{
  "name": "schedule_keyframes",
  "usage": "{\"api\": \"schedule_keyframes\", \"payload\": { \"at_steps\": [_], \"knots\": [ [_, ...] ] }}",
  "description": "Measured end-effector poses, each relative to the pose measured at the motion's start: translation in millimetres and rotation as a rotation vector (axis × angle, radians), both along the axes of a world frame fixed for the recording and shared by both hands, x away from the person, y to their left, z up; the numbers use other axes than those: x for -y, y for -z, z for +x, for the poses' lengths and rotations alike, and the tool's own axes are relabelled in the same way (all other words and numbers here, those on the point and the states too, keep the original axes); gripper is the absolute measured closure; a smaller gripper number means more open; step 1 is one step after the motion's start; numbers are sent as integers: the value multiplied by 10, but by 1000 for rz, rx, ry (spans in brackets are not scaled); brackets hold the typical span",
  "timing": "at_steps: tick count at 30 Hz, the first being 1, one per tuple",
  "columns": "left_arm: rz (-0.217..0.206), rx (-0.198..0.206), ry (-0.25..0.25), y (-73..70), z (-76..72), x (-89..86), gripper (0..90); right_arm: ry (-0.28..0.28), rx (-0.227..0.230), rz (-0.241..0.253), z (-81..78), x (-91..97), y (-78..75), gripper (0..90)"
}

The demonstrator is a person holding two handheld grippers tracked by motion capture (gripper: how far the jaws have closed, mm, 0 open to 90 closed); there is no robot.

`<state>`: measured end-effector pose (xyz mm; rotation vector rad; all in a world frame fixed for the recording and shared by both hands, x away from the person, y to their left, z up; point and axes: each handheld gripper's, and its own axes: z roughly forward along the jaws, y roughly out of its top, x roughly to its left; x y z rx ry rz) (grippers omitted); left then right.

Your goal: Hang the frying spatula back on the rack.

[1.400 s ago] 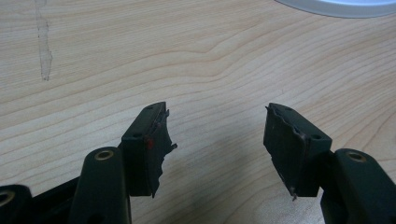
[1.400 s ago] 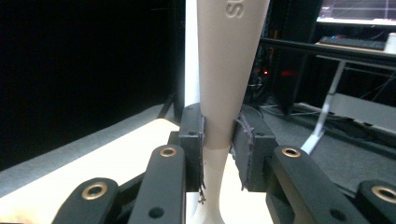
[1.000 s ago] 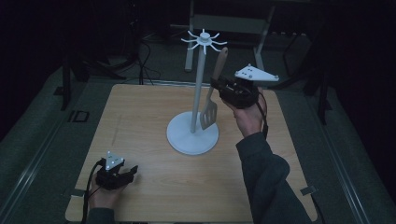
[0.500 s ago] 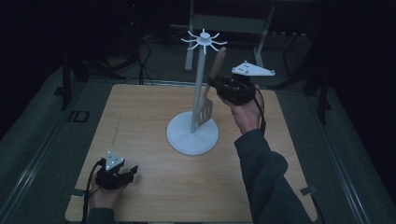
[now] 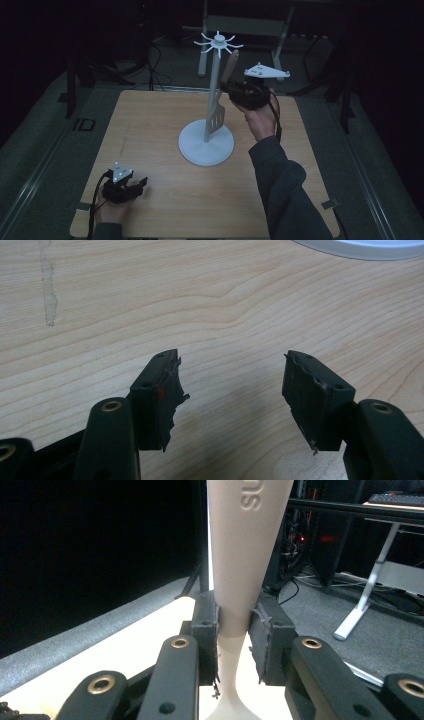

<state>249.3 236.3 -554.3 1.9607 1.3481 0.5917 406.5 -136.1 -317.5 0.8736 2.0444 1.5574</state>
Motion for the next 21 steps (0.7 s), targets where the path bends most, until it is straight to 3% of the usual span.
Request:
{"api": "schedule_keyframes", "payload": {
  "at_steps": [21],
  "knots": [
    [-1,0,-1,-1,-1,-1,403,10,-11,-32,43,-69,1,739]
  ]
}}
